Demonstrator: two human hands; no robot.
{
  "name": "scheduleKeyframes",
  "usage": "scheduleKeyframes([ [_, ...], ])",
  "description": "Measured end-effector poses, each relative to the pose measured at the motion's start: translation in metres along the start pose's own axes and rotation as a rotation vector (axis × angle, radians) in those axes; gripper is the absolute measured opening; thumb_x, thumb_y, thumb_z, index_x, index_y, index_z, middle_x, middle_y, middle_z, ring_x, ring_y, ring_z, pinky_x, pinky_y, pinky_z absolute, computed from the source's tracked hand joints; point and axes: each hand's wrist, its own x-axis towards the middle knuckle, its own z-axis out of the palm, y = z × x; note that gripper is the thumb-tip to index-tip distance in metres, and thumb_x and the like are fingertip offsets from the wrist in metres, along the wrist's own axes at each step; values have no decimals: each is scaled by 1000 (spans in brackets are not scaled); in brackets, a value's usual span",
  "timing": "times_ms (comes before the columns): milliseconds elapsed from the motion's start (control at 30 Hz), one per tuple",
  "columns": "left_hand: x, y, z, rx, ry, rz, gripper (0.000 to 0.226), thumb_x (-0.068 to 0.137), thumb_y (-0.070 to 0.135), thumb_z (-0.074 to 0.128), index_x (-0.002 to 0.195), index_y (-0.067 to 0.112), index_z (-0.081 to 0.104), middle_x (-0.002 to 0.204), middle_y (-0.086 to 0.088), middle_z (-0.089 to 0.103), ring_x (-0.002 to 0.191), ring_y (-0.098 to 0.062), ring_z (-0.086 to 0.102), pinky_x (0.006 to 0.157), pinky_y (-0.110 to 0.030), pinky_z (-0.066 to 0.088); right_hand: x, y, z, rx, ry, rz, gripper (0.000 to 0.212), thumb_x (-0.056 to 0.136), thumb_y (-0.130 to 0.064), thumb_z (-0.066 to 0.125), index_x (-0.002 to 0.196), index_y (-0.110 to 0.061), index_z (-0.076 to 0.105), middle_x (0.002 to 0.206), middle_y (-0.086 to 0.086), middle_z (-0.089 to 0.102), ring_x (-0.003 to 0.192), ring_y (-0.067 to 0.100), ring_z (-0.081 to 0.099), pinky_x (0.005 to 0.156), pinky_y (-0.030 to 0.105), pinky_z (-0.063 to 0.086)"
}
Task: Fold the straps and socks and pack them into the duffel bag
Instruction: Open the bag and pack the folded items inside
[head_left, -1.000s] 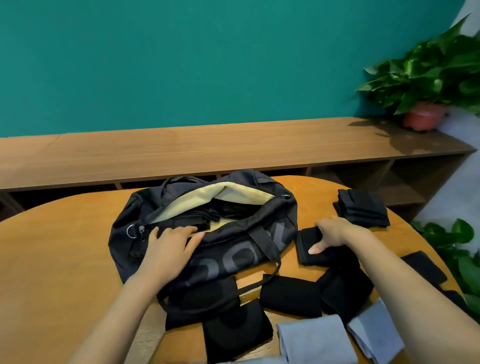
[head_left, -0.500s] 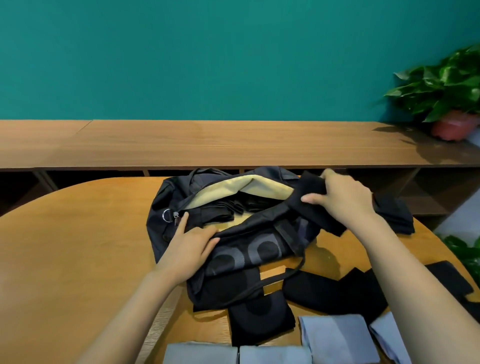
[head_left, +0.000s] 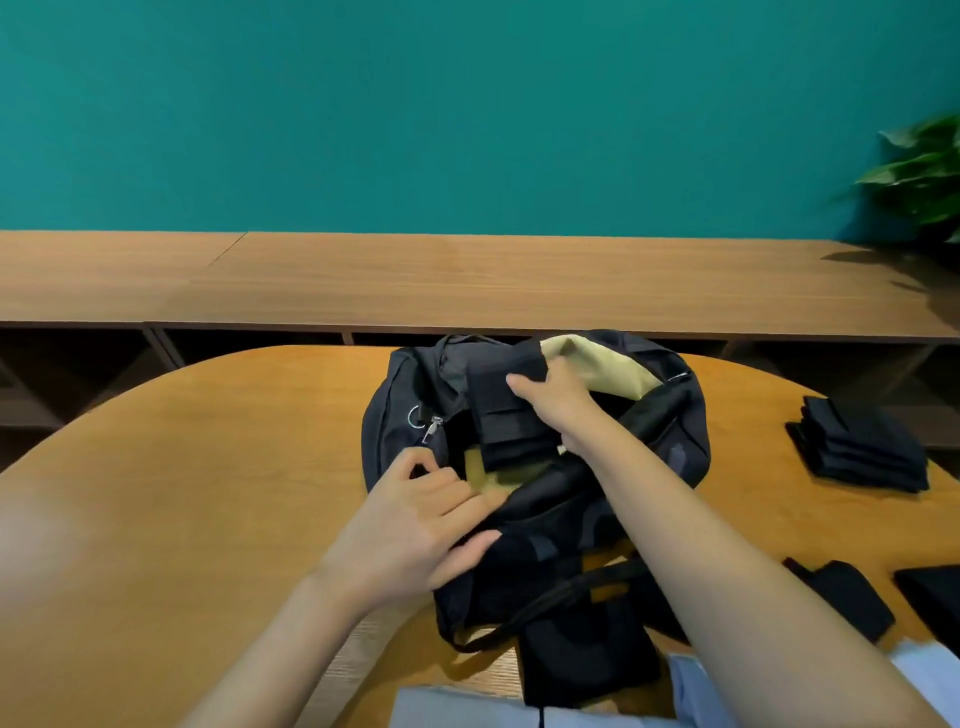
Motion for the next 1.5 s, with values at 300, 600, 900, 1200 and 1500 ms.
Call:
scheduleKeyframes([
  [300, -7, -31, -9, 147, -116, -306, 43, 98, 55, 29, 82, 23, 52, 62, 12, 52, 72, -16, 51, 84, -36, 28, -4, 37, 0, -168, -258, 217, 50, 91, -31, 67, 129, -7, 47, 124, 10, 58, 109, 27, 58, 97, 43, 50],
  [600, 3, -41, -2, 107, -106, -227, 52, 102, 46, 29, 67, 23, 59, 58, 10, 52, 63, -14, 49, 75, -31, 35, -23, 48, 72, -535, -184, -86, 56, 91, -44, 63, 121, -1, 44, 120, 17, 57, 106, 29, 55, 75, 32, 41],
  [900, 36, -29, 47, -228, -579, -195, 57, 99, 55, 11, 147, 37, 36, 157, 17, 24, 149, -8, 3, 118, -41, -16, -62, 64, -36, -1276, -41, -582, 103, 83, -65, -27, 122, -34, 63, 119, -14, 65, 131, 16, 42, 116, 53, -2],
  [1200, 19, -37, 62, 1, -398, -154, 75, 102, 55, 4, 99, 27, 73, 112, 11, 67, 135, -17, 43, 120, -38, -3, -52, 127, -67, -1274, -220, -439, 102, 71, -76, -28, 150, -40, 27, 156, -19, 27, 147, 20, 16, 118, 53, -11],
  [1500, 84, -22, 90, -19, -409, -379, 74, 94, 67, -4, 154, 30, 18, 162, 1, 13, 149, -33, 5, 116, -60, -1, -45, 123, -125, -909, 168, -761, 51, 104, -46, 24, 143, -24, 47, 154, -8, 36, 146, 11, 21, 121, 33, 11],
])
